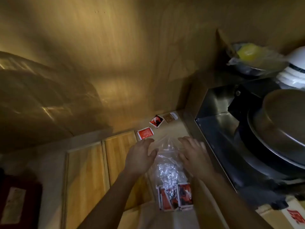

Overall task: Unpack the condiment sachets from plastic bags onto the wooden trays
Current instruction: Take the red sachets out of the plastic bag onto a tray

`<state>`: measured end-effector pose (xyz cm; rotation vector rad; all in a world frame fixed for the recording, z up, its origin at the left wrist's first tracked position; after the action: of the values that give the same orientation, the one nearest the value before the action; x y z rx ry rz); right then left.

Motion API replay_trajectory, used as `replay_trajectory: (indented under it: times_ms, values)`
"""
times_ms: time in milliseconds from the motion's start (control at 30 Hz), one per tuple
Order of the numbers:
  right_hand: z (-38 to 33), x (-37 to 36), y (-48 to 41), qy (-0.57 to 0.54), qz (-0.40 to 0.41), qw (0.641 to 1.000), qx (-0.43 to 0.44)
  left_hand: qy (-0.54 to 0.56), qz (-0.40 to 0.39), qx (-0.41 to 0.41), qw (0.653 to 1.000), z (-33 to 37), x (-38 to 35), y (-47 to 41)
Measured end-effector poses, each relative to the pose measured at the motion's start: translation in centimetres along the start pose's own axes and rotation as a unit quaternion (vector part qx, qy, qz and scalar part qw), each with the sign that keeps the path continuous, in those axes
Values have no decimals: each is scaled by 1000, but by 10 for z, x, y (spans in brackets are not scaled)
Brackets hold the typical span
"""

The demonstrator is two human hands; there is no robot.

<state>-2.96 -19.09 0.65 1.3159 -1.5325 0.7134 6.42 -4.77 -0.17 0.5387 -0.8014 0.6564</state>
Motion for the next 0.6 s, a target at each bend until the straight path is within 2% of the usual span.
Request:
replay_trajectory:
  times_ms: [200,300,367,433,533,600]
  values:
    - [16,-39,-20,-21,-107,994,-24,-38,-120,58,990,-22,-46,-12]
    - [26,-52,-24,-28,-139,989,-38,-21,-149,78,985,-33,-59,-14]
    - [31,-55,-25,-39,-151,987,-45,78,-156,113,978,-37,-62,-10]
    - [35,-53,-27,-92,-141,985,-45,176,-110,130,970,-41,-60,-9]
    - [37,-46,-21,-215,-116,969,-39,241,-86,141,956,-45,-55,-9]
    - [36,-43,-15,-290,-102,950,-42,354,-74,134,922,-46,-55,-10]
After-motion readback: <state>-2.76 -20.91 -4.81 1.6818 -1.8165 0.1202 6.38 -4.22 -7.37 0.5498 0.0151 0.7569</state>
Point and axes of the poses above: each hand's wrist, its own y-axis away from the middle knuckle, its own x-axis out of the back of the hand, z = x × y, the point moved 8 cm from there along -y, towards the middle knuckle, and after that the axes turned 12 degrees about -z, right-handed, at the moved point
